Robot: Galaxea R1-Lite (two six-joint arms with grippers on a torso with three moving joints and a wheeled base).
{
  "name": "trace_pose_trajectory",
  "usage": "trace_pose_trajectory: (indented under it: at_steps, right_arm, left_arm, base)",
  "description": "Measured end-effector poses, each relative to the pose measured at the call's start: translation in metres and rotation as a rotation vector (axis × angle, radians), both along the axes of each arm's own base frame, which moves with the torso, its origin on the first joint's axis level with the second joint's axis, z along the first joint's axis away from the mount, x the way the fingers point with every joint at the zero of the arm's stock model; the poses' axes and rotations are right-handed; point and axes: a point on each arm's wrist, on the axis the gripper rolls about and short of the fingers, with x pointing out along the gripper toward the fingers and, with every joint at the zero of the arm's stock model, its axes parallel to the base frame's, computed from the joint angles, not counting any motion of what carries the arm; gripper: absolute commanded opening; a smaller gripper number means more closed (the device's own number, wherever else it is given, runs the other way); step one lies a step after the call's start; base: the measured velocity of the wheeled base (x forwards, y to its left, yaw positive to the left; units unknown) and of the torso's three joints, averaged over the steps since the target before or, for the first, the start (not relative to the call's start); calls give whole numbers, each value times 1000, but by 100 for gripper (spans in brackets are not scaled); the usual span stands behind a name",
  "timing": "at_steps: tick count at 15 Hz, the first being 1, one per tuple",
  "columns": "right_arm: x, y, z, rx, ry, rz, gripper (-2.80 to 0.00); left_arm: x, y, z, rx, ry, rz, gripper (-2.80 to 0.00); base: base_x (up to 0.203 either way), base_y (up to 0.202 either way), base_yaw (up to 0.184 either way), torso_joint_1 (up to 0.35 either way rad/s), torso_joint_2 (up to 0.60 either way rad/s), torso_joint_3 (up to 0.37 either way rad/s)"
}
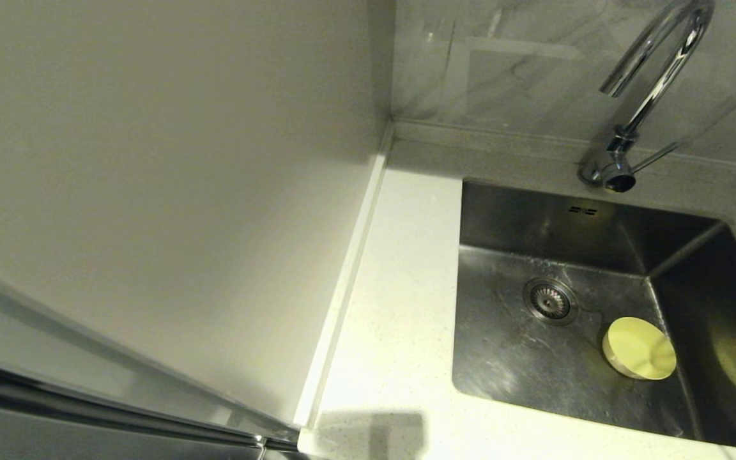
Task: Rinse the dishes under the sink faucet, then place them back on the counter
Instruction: Put a bowl back to the table from the sink
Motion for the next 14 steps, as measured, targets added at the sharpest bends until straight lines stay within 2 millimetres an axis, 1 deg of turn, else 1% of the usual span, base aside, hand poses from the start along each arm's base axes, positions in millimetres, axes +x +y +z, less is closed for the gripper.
trace_pose_trajectory:
  at_steps: [3, 4, 5, 7, 8, 9, 11, 13, 14]
  right_arm:
    - [-8, 7, 29, -85, -115, -3, 0]
    - [-11, 14, 38, -79, -158, 8, 0]
    - [-11, 24, 46, -53, -200, 42, 0]
    - [-1, 56, 54, 33, -266, 153, 0]
    - [5, 73, 55, 69, -277, 199, 0]
    - [12, 91, 54, 98, -275, 242, 0]
    - [26, 125, 44, 118, -232, 282, 0]
    - [40, 157, 26, 112, -173, 249, 0]
    - [46, 167, 11, 91, -139, 205, 0]
  left_arm:
    - [0, 0, 0, -1, 0, 0, -280]
    - [0, 0, 0, 0, 0, 0, -280]
    - [0, 0, 0, 0, 0, 0, -280]
    - [0, 0, 0, 0, 0, 0, -280]
    - [0, 0, 0, 0, 0, 0, -280]
    - [0, 0, 0, 0, 0, 0, -280]
    - [0, 0, 0, 0, 0, 0, -280]
    - [0, 0, 0, 0, 0, 0, -280]
    - [0, 0, 0, 0, 0, 0, -280]
  base:
    - [0, 0, 0, 0, 0, 0]
    - [0, 0, 0, 0, 0, 0]
    - [0, 0, 0, 0, 0, 0]
    - [0, 0, 0, 0, 0, 0]
    - [0, 0, 0, 0, 0, 0]
    - [0, 0, 0, 0, 0, 0]
    - [0, 0, 0, 0, 0, 0]
    - [0, 0, 0, 0, 0, 0]
    - [0, 0, 0, 0, 0, 0]
